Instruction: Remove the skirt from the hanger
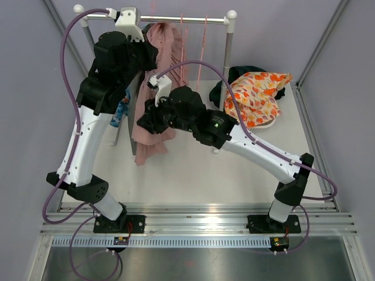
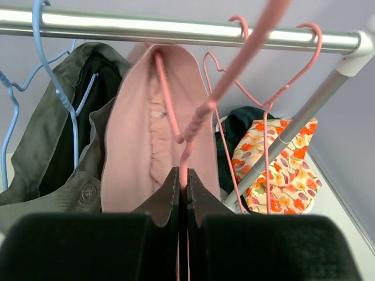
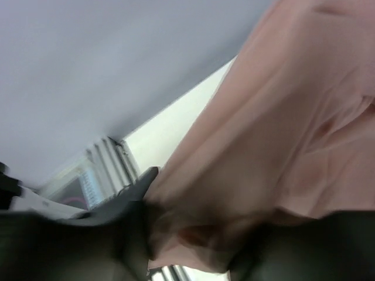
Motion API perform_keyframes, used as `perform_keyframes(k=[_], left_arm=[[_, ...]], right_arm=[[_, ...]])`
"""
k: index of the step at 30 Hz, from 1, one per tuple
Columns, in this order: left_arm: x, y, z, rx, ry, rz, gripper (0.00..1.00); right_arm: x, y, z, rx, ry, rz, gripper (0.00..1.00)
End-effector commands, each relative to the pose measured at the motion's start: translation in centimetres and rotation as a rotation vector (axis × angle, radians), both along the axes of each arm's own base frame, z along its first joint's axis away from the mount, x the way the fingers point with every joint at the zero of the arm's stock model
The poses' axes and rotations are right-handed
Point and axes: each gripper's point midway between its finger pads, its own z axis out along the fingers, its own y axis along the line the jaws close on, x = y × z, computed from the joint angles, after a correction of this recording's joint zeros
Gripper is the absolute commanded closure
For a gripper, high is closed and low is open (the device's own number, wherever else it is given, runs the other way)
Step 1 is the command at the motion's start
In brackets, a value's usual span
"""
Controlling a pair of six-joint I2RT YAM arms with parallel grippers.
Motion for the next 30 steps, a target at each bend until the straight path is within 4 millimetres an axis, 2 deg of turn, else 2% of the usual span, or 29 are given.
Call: perform_keyframes(k=[1, 2, 3, 4, 5, 6, 7, 8, 10, 11, 13, 14, 15, 18, 24, 29, 30], left_arm=[[-2.6, 1.1, 5.8, -0.091, -0.159, -0.004, 1.00], [-2.7, 1.3, 5.7, -0.090, -0.160, -0.001, 1.00], [-2.8, 1.3, 5.8, -0.088, -0.164, -0.001, 1.00], [-2.8, 1.5, 5.9, -0.081, -0.169, 0.006, 1.00], [-2.8, 1.7, 6.2, -0.078, -0.177, 0.013, 1.00], [-2.9, 1.9, 6.2, -0.072, -0.177, 0.021, 1.00], [-2.8, 2.3, 6.3, -0.060, -0.184, 0.040, 1.00], [-2.9, 2.5, 6.8, -0.058, -0.195, 0.045, 1.00], [-2.8, 2.8, 7.0, -0.044, -0.204, 0.062, 1.00], [-2.7, 2.9, 7.1, -0.041, -0.208, 0.067, 1.00], [-2.4, 3.2, 7.3, -0.032, -0.216, 0.087, 1.00], [-2.1, 3.2, 7.2, -0.029, -0.216, 0.097, 1.00], [-2.0, 3.4, 7.6, -0.030, -0.228, 0.105, 1.00], [-1.7, 3.6, 8.2, -0.035, -0.244, 0.120, 1.00], [-1.5, 3.8, 9.2, -0.048, -0.274, 0.131, 1.00], [-0.9, 6.2, 11.2, -0.067, -0.344, 0.239, 1.00], [-0.8, 6.7, 11.4, -0.087, -0.349, 0.258, 1.00]], right_arm=[[-0.5, -1.7, 2.1, 0.064, -0.029, -0.080, 0.89], [-0.8, -1.7, 0.5, 0.042, -0.015, -0.089, 1.00], [-1.5, -2.4, 1.1, 0.060, -0.014, -0.084, 1.00], [-2.2, -2.5, 0.9, 0.057, -0.010, -0.076, 1.00], [-3.6, -2.2, -1.0, 0.021, -0.001, -0.060, 1.00], [-4.8, -2.9, -0.6, 0.023, -0.013, -0.049, 1.00], [-6.1, -2.9, -1.2, 0.007, -0.012, -0.034, 1.00], [-7.8, -2.9, -3.3, -0.045, -0.001, -0.032, 1.00], [-9.7, -3.6, -4.0, -0.065, 0.007, -0.036, 1.00], [-11.3, -3.7, -5.7, -0.099, 0.033, -0.034, 1.00], [-12.5, -4.3, -6.2, -0.103, 0.051, -0.034, 1.00], [-13.2, -4.4, -7.2, -0.120, 0.066, -0.040, 1.00], [-14.6, -4.4, -7.3, -0.122, 0.068, -0.020, 1.00], [-16.8, -4.3, -8.6, -0.164, 0.073, -0.008, 1.00], [-17.4, -3.8, -11.2, -0.217, 0.087, -0.021, 1.00], [-20.1, -2.3, -12.7, -0.248, 0.099, 0.015, 1.00], [-20.3, -1.8, -13.8, -0.281, 0.096, 0.005, 1.00]])
